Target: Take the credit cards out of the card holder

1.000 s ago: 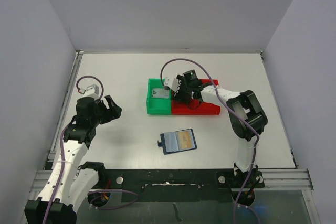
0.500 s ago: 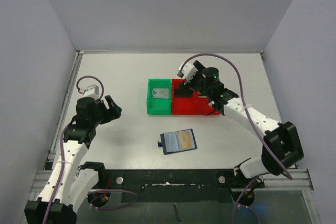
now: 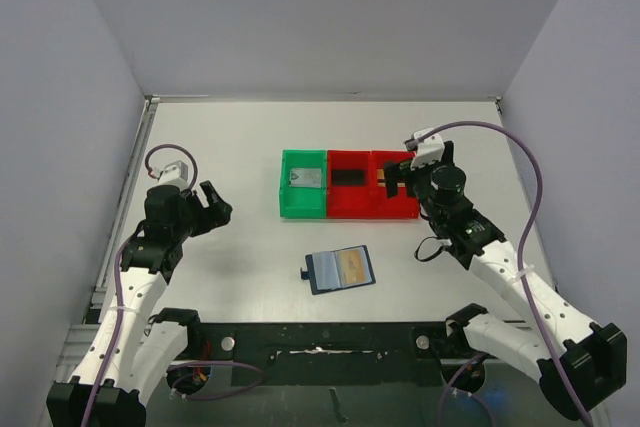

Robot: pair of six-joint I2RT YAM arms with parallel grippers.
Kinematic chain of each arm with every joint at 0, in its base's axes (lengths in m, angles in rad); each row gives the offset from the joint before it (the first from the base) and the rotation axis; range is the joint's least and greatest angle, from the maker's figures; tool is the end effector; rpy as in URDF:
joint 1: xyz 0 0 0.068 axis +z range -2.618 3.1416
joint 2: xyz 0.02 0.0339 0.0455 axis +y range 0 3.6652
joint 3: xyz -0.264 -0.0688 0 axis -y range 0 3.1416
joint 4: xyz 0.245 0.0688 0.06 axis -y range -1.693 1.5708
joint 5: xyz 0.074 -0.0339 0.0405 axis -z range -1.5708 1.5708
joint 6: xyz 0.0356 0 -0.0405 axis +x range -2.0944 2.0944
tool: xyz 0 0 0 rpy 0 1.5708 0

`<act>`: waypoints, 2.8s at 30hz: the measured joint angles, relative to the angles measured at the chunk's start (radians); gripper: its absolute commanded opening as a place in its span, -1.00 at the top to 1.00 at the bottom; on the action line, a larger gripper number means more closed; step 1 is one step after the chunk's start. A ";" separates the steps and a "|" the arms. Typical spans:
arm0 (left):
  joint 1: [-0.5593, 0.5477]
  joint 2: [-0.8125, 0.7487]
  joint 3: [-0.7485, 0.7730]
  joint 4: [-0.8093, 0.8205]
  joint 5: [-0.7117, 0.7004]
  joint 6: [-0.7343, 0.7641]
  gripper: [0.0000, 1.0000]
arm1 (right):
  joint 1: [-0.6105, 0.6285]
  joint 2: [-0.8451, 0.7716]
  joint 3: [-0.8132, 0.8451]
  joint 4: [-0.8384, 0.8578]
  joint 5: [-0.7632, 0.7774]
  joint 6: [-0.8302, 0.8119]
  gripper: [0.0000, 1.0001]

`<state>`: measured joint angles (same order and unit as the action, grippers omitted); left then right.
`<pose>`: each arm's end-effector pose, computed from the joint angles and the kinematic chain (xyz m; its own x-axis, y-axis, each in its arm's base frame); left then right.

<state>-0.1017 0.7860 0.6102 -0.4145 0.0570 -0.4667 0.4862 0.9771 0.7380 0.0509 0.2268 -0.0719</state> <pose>0.1750 -0.0199 0.2555 -0.5613 -0.3943 -0.7277 -0.1166 0.9081 -0.4021 0.2083 0.1010 0.3123 -0.1463 -0.1565 -0.9768 -0.2712 0.9559 -0.1125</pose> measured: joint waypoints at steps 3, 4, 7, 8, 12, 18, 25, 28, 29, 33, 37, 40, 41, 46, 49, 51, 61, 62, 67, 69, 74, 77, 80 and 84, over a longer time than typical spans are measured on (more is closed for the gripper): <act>0.000 -0.002 0.000 0.000 0.000 0.000 -0.57 | -0.001 -0.037 0.015 -0.124 0.032 0.121 -0.95; 0.000 -0.002 0.000 0.000 0.000 0.000 -0.57 | -0.001 -0.051 0.015 -0.161 0.042 0.163 -0.95; 0.000 -0.003 0.000 -0.001 0.000 0.000 -0.57 | -0.001 -0.099 0.015 -0.264 0.052 0.274 -0.95; 0.000 -0.003 0.000 -0.001 0.000 0.000 -0.57 | -0.001 -0.118 0.015 -0.291 0.049 0.304 -0.95; 0.000 -0.006 0.000 -0.002 0.001 0.000 -0.57 | -0.001 -0.202 0.013 -0.348 0.023 0.403 -0.95; 0.000 -0.018 0.000 -0.008 0.010 0.000 -0.57 | -0.001 -0.293 -0.016 -0.350 0.035 0.521 -0.95; 0.000 -0.011 0.000 -0.008 0.035 -0.001 -0.57 | -0.001 -0.267 -0.016 -0.378 0.055 0.622 -0.95; 0.000 0.015 0.000 -0.008 0.045 -0.001 -0.57 | -0.001 -0.230 -0.016 -0.408 0.034 0.673 -0.95; 0.000 0.025 0.000 -0.008 0.050 -0.001 -0.57 | -0.001 -0.213 -0.016 -0.425 0.026 0.689 -0.95; 0.008 0.056 0.000 -0.010 0.085 -0.002 -0.57 | -0.001 -0.190 -0.016 -0.472 0.015 0.717 -0.95; 0.012 0.045 0.000 -0.012 0.109 -0.004 -0.57 | -0.001 -0.222 -0.040 -0.475 0.005 0.741 -0.95; 0.012 0.021 0.000 -0.013 0.109 -0.009 -0.57 | -0.001 -0.266 -0.089 -0.475 -0.003 0.766 -0.95; 0.012 0.015 0.000 -0.012 0.109 -0.011 -0.57 | -0.001 -0.272 -0.100 -0.475 -0.003 0.770 -0.95; 0.012 0.017 0.000 -0.012 0.124 -0.016 -0.57 | -0.001 -0.253 -0.117 -0.455 -0.002 0.766 -0.95; 0.012 0.020 0.000 -0.008 0.134 -0.020 -0.55 | -0.001 -0.200 -0.096 -0.461 0.014 0.754 -0.95; 0.012 0.028 0.000 -0.007 0.139 -0.021 -0.52 | -0.001 -0.150 -0.063 -0.478 0.025 0.750 -0.96; 0.012 0.153 0.000 0.014 0.246 -0.026 -0.43 | -0.018 -0.102 -0.098 -0.408 -0.048 0.755 -0.70; 0.012 0.167 0.000 0.014 0.264 -0.025 -0.36 | -0.026 -0.089 -0.119 -0.382 -0.080 0.757 -0.65; -0.006 0.158 -0.012 0.069 0.335 -0.063 -0.17 | -0.035 -0.013 -0.250 -0.249 -0.261 0.770 -0.33; -0.054 0.138 -0.040 0.138 0.347 -0.108 -0.17 | -0.034 -0.015 -0.311 -0.213 -0.328 0.785 -0.30; -0.409 0.139 -0.082 0.293 0.236 -0.254 -0.10 | 0.000 -0.096 -0.366 -0.224 -0.396 0.805 -0.05; -0.587 0.184 -0.082 0.359 0.158 -0.307 -0.07 | 0.014 -0.177 -0.381 -0.187 -0.416 0.826 0.06; -0.663 0.257 -0.082 0.410 0.109 -0.355 -0.04 | 0.020 -0.197 -0.407 -0.122 -0.435 0.866 0.13; -0.721 0.377 -0.082 0.486 0.076 -0.413 -0.03 | 0.042 -0.129 -0.416 -0.078 -0.445 0.900 0.15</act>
<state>-0.8230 1.1629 0.5282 0.0711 0.1326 -0.8799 0.5285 0.8478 0.3222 -0.0269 -0.2184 0.8276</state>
